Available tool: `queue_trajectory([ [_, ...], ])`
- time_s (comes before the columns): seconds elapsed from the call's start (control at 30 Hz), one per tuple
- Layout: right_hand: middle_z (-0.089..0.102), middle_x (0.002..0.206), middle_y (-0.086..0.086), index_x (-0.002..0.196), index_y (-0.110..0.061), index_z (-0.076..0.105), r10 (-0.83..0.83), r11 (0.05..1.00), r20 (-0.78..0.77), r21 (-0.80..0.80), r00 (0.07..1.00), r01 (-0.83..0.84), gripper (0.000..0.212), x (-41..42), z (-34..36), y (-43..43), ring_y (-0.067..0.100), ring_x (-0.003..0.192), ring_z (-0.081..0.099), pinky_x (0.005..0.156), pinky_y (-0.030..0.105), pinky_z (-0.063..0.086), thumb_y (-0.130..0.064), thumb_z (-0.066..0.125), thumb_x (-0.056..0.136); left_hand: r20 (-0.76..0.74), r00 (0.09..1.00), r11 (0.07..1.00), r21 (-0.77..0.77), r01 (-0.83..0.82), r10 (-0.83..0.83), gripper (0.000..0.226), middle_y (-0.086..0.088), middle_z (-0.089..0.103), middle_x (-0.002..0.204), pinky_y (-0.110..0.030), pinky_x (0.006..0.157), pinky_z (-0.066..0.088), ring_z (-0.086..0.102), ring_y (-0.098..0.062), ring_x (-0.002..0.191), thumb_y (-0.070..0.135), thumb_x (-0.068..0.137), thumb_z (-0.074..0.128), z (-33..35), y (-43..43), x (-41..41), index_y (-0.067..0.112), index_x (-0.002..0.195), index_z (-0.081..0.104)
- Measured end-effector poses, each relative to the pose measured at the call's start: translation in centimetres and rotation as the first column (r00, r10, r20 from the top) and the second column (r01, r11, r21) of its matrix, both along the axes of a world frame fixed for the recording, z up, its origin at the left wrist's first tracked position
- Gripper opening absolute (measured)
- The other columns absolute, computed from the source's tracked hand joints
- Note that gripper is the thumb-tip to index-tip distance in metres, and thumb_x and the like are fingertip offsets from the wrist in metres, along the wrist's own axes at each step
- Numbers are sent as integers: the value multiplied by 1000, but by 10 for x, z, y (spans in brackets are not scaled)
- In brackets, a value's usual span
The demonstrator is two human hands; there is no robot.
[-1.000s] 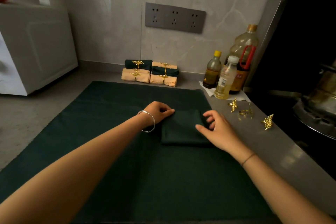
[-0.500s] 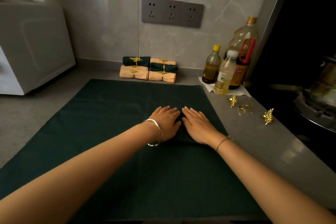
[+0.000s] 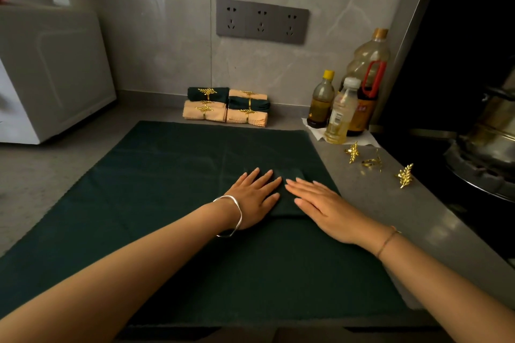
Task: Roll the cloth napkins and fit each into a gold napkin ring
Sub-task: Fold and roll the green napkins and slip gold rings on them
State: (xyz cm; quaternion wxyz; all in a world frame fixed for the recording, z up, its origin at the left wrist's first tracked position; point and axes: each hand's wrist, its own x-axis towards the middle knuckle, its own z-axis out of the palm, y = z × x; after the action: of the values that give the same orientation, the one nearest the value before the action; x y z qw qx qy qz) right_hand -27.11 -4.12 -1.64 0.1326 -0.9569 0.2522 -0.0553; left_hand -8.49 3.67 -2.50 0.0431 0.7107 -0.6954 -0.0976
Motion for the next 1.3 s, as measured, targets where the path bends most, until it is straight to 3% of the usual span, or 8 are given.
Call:
queue_trajectory([
  [0.2, -4, 145, -29, 148, -38, 5, -19, 998, -159, -64, 987, 9, 67, -29, 7, 6, -12, 132, -9, 111, 14, -6, -59, 33, 91, 7, 995, 996, 5, 95, -95, 63, 7, 2, 158, -36, 117, -3, -5, -16, 145, 60, 93, 23, 11, 20, 3, 35, 149, 7],
  [0.33, 11, 153, -21, 149, -34, 13, -24, 989, -163, -148, 986, -1, 66, -27, 11, 4, 1, 141, 10, 112, 18, 6, -53, 41, 92, 234, 969, 992, -79, 102, -81, 69, 6, 22, 153, -31, 113, 20, 21, -16, 139, 62, 91, 32, 26, 42, 6, 27, 148, 19],
  [0.47, 27, 151, -19, 146, -34, 28, -25, 986, -96, -168, 995, 9, 62, -21, 15, 0, 0, 137, 26, 109, 16, 19, -42, 51, 89, 290, 955, 998, -26, 64, -54, 66, 0, 21, 155, -32, 110, 30, 27, -19, 139, 52, 96, 33, 34, 47, 1, 19, 150, 13],
  [0.63, 34, 147, -19, 143, -34, 35, -43, 988, 10, -145, 999, 44, 55, -19, 8, 0, -1, 135, 31, 103, 11, 18, -37, 53, 91, 317, 948, 1000, 29, 11, -19, 59, -6, 16, 156, -34, 112, 27, 21, -23, 142, 36, 101, 31, 28, 32, -5, 12, 149, 8],
  [0.83, 35, 145, -18, 140, -31, 40, 70, 948, 31, -312, 997, -56, 56, -32, 10, -2, -2, 136, 24, 110, 18, 14, -36, 60, 89, 378, 917, 991, 58, 117, -130, 57, -4, 16, 156, -34, 114, 19, 15, -25, 143, 22, 101, 37, 30, 40, -9, 16, 150, 9],
  [1.0, 61, 125, -9, 123, -22, 62, 176, 926, 109, -356, 978, -127, 52, -47, 0, -1, 9, 117, 56, 101, 25, 36, -11, 75, 74, 417, 891, 977, -25, 209, -180, 51, 4, 21, 155, -38, 117, 0, 2, -23, 145, 40, 101, 25, 22, 57, -13, 23, 149, 17],
  [1.17, 58, 128, -11, 124, -26, 60, 143, 949, 189, -306, 972, -80, 55, -48, -8, 1, 1, 116, 51, 102, 22, 36, -3, 73, 76, 265, 949, 972, -113, 204, -168, 58, 4, 23, 154, -29, 115, 15, 23, -15, 141, 46, 96, 37, 25, 56, -2, 26, 148, 20],
  [1.3, 62, 121, -9, 119, -24, 64, 153, 956, 217, -279, 964, -89, 53, -49, -7, 1, 3, 108, 57, 95, 18, 42, 4, 71, 74, 343, 919, 968, -89, 235, -192, 53, 7, 29, 152, -29, 113, 23, 27, -13, 138, 40, 98, 38, 25, 49, 9, 28, 147, 23],
])
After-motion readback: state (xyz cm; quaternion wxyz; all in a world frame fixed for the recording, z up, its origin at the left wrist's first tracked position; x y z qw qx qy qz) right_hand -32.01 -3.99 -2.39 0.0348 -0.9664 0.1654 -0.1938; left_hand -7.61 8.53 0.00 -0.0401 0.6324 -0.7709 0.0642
